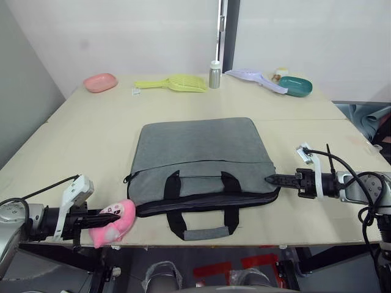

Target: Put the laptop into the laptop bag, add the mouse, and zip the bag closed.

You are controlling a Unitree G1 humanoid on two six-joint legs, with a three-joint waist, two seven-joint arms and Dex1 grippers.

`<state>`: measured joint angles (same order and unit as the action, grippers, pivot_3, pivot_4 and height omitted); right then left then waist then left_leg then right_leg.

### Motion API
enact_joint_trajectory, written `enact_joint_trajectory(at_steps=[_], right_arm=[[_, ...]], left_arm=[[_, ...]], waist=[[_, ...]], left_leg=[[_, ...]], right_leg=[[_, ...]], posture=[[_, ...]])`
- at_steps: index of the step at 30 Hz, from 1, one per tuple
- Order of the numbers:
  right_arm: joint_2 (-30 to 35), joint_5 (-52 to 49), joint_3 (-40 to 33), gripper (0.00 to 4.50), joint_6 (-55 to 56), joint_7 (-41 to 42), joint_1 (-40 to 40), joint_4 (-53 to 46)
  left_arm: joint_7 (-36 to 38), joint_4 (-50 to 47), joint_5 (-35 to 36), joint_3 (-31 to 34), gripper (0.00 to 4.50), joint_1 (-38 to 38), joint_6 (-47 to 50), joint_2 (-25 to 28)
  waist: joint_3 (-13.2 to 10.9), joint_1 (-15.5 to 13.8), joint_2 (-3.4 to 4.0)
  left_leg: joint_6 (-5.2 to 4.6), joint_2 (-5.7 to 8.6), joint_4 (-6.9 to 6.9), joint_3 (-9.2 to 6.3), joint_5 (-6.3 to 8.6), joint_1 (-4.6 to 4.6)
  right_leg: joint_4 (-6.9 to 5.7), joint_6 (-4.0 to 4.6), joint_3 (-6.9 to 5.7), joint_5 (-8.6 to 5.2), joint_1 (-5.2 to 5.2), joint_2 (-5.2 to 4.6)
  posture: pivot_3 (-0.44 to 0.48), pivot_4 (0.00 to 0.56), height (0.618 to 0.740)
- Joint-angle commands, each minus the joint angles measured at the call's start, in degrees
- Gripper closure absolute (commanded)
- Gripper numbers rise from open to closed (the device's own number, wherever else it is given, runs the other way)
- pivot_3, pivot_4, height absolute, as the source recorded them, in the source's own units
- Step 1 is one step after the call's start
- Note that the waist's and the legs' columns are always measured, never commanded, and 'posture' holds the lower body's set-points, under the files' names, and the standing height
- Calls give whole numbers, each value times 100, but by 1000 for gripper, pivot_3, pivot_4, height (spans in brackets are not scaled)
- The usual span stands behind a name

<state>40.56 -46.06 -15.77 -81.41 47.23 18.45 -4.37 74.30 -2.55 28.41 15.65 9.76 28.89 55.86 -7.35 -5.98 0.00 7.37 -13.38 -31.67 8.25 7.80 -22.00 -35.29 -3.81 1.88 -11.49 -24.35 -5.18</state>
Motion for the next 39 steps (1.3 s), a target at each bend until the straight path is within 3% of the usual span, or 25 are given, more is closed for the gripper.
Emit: enact_joint_trajectory(at_steps=[1,11,17,26,35,39], right_arm=[[-182,-409,-218,4465,-228,-112,17,-415],[-733,-578,-480,4465,-261,-734,59,-657],[-914,-700,-527,4465,-355,-932,105,-732],[-445,-497,-155,4465,454,-504,-136,-862],[595,353,227,1487,2004,383,-419,-391],[1092,1083,619,158,3404,1064,-456,-272]], left_arm=[[-118,368,-183,-20,4500,-256,-67,107],[-59,821,-280,-62,4500,-805,-59,198],[-189,74,113,-60,4500,-721,527,61],[-261,371,-77,-66,4500,-769,376,96],[-289,369,-119,66,4500,-547,315,145],[-373,286,-130,140,4500,-440,347,146]], waist=[[1,5,-1],[2,45,0],[2,45,0],[1,40,0],[2,37,-3],[2,56,-4]], left_leg=[[0,0,-1,0,0,1],[1,-2,-19,-3,0,0],[1,-2,-19,-3,0,-2],[1,-1,-20,-3,0,-3],[0,0,-22,-3,0,-6],[0,0,-21,-4,0,-5]], right_leg=[[-2,0,0,0,0,0],[-25,0,3,0,-4,2],[-25,0,3,0,-5,1],[-25,-1,3,0,-5,0],[-19,-1,3,0,-3,-2],[-17,-2,0,0,-1,-2]], posture=[[0,150,740],[0,150,740],[0,150,740],[0,150,740],[0,150,740],[0,150,740]])
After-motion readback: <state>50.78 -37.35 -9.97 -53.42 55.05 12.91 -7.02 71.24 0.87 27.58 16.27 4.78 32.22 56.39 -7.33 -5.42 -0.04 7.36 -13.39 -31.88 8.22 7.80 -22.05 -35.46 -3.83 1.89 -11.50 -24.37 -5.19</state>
